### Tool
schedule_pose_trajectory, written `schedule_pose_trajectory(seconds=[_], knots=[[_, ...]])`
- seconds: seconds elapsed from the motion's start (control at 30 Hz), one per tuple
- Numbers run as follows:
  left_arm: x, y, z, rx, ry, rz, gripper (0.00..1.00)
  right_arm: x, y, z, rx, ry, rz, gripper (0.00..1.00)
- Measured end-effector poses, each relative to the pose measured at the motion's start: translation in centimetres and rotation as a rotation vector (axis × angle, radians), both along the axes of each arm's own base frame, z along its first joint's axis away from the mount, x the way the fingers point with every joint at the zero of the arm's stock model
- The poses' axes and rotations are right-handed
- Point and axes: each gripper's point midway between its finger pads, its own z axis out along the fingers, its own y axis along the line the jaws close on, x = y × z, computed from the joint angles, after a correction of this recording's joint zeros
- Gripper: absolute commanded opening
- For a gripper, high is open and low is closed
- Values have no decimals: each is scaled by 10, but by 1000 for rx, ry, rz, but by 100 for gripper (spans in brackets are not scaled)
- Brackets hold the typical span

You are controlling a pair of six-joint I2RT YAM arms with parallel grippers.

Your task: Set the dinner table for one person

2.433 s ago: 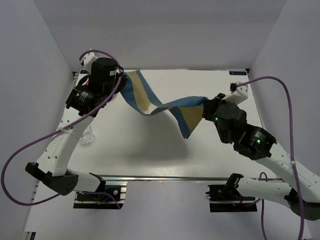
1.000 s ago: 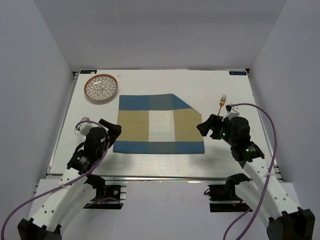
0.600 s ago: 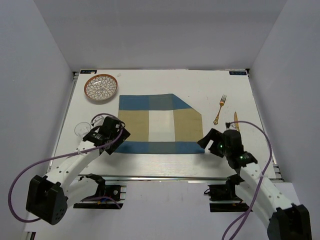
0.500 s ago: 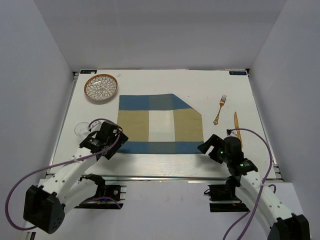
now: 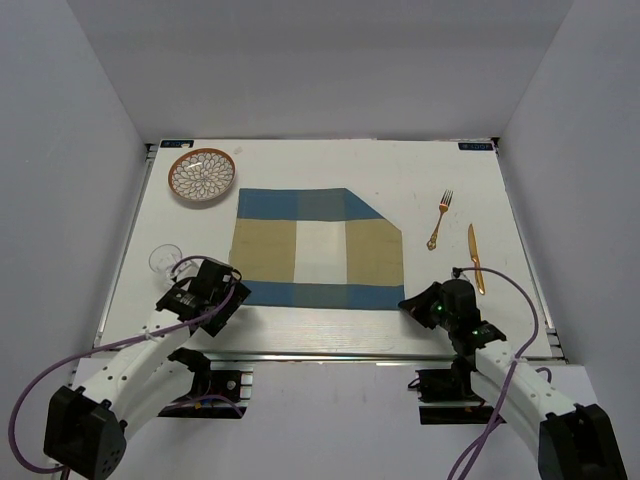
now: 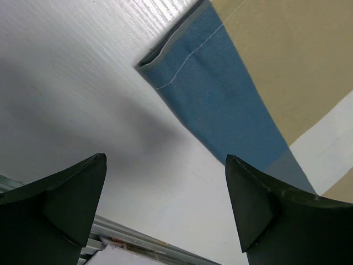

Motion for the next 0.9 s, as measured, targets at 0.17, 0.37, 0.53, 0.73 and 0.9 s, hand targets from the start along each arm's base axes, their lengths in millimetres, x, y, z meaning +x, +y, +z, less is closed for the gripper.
schedule_pose_trajectory(seconds=[0.17, 0.37, 0.53, 0.73, 0.9], knots=[[-1, 1, -6, 4, 6, 2, 98, -1, -4, 1, -12, -13, -17, 0], [10, 1, -11, 29, 2, 15, 98, 2, -5, 10, -46, -35, 5, 0], [15, 7, -22, 73, 26, 36, 88, 3, -2, 14, -42, -51, 31, 0], [25, 9, -29, 102, 20, 62, 61, 5, 3, 26, -23, -94, 58, 0], [43, 7, -36, 116, -2, 88, 11, 10, 9, 48, 0, -154, 86, 0]])
